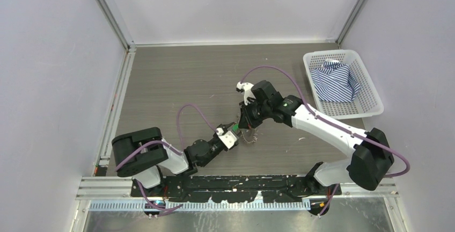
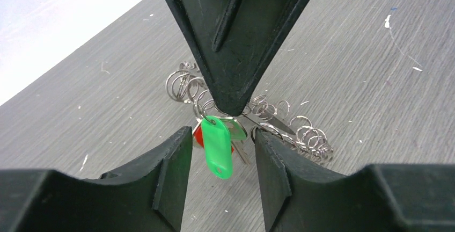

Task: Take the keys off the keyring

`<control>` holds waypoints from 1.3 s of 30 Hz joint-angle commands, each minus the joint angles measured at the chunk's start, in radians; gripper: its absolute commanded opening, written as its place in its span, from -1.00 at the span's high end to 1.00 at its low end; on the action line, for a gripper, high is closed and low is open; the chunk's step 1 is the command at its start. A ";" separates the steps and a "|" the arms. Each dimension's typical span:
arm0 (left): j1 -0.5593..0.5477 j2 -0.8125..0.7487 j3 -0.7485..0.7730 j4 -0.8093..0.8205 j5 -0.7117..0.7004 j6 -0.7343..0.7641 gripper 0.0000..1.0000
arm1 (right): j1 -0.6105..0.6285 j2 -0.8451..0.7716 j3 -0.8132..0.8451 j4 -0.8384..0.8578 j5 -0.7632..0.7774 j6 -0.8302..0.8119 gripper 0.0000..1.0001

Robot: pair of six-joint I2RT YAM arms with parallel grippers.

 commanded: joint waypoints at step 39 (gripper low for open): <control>-0.001 -0.057 -0.014 0.055 0.065 0.017 0.42 | -0.005 -0.095 -0.031 0.017 -0.057 0.004 0.98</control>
